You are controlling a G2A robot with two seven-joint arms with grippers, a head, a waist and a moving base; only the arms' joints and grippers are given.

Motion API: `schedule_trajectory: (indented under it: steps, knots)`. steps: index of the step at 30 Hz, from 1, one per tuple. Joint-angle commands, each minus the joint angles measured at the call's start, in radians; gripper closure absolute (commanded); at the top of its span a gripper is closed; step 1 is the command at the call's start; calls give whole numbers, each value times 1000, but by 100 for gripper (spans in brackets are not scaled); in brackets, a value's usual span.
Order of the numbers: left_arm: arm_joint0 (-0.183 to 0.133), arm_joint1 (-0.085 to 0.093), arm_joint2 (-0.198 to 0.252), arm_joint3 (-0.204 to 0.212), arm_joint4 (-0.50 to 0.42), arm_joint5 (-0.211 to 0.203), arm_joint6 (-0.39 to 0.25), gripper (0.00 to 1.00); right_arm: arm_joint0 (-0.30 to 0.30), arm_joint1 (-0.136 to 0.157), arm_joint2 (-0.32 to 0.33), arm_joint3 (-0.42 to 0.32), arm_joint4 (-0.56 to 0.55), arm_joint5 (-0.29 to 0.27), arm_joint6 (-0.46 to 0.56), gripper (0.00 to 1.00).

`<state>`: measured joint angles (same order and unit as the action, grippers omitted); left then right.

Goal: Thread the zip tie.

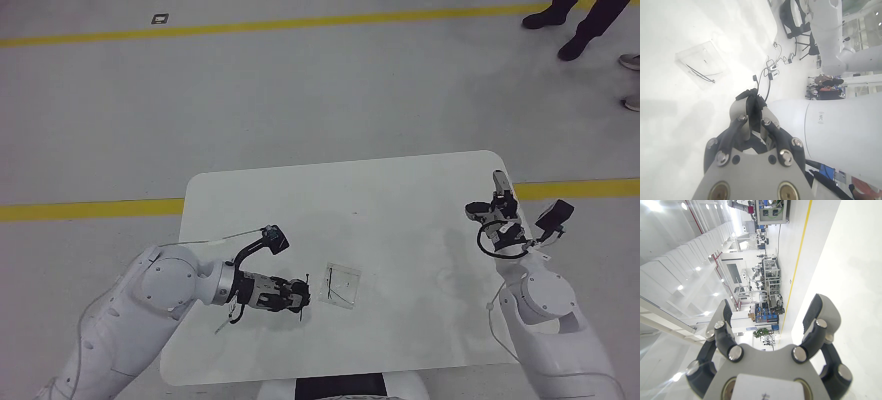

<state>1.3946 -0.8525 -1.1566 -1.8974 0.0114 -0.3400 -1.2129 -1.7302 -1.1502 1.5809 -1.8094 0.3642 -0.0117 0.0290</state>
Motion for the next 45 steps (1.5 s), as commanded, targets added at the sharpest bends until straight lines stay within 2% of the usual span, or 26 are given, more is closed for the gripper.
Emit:
schedule_trajectory:
  steps: [1, 5, 8, 10, 13, 24, 26, 33, 38, 40, 45]
  knots:
    - [0, 0, 0, 0, 0, 0, 0, 100, -4, 0, -19, -7, -49, -4, 35, 0]
    - [0, 0, 0, 0, 0, 0, 0, 100, 7, 2, -73, -17, -150, 15, 118, 0]
    - [0, 0, 0, 0, 0, 0, 0, 100, 24, 3, -132, -27, -266, 18, 176, 0]
    - [0, 0, 0, 0, 0, 0, 0, 100, 39, 3, -173, -18, -362, 14, 195, 0]
    - [0, 0, 0, 0, 0, 0, 0, 100, 54, -1, -227, -7, -419, 6, 207, 0]
    - [0, 0, 0, 0, 0, 0, 0, 100, 56, -2, -234, -3, -430, -3, 204, 0]
    - [3, -2, 15, -1, -14, 0, 17, 100, 57, -2, -235, -2, -433, -4, 204, 0]
    - [-36, 4, 40, 41, -68, 0, -79, 100, 101, 3, -288, 25, -541, -15, 354, 0]
    - [-49, 8, 50, 75, -72, 0, -89, 100, 147, 3, -338, 66, -615, 8, 448, 0]
    - [-52, 9, 53, 82, -72, 0, -91, 100, 165, 1, -364, 78, -625, 1, 477, 0]
    - [-62, 11, 56, 76, -52, 0, -95, 100, 180, -1, -371, 85, -658, 1, 445, 0]
